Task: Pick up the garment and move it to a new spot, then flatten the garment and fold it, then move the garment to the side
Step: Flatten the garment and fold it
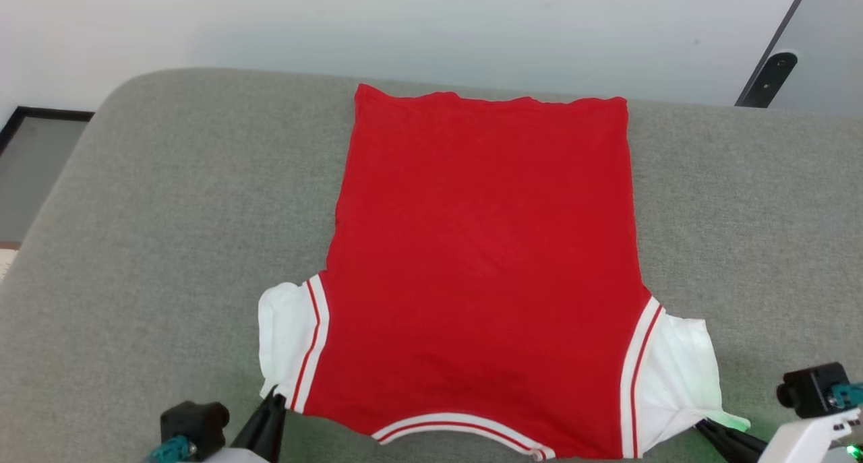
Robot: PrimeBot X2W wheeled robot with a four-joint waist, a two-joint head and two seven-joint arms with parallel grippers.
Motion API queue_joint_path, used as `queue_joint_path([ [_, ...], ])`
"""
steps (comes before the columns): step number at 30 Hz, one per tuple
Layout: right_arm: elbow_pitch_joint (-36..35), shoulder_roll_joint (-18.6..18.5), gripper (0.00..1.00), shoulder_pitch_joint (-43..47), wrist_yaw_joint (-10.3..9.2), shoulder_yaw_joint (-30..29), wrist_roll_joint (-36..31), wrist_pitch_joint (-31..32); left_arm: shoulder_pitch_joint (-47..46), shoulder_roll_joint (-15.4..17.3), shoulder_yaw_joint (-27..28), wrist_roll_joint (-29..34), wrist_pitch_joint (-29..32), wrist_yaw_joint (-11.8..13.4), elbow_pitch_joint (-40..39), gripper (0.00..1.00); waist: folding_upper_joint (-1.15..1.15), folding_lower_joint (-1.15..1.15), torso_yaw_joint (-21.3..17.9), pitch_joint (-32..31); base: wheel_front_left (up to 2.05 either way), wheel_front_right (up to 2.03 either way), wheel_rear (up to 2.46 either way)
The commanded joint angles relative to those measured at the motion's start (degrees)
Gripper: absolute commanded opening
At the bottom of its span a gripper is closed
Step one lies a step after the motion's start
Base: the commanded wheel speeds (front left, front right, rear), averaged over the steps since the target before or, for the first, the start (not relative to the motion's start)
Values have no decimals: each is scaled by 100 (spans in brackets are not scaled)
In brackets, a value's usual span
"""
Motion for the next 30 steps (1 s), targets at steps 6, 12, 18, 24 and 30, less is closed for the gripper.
queue_joint_path([
  [6, -227, 189, 0, 288, -6, -334, -418, 446, 255, -36, 40, -97, 50, 75, -77, 0, 0, 0, -33, 109, 0, 0, 0],
  [12, -34, 244, 0, -55, -6, -134, -1022, 950, 77, -114, -87, -107, 236, -55, 168, 0, 0, 0, -97, 141, 0, 0, 0],
  [18, 637, 389, 0, -559, -7, 375, -1553, 1242, -84, -337, -218, -105, 338, -200, 635, 0, 0, 0, -178, 143, 0, 0, 0],
  [24, 1310, 635, 52, -862, -8, 563, -1646, 1403, -115, -625, -300, -169, 305, -385, 1237, 0, 0, 0, -214, 93, 0, 0, 0],
  [30, 1266, 643, 100, -1066, -14, 445, -1536, 1566, -27, -784, -281, -232, 229, -516, 1636, 0, 0, 0, -265, -20, 0, 0, 0],
])
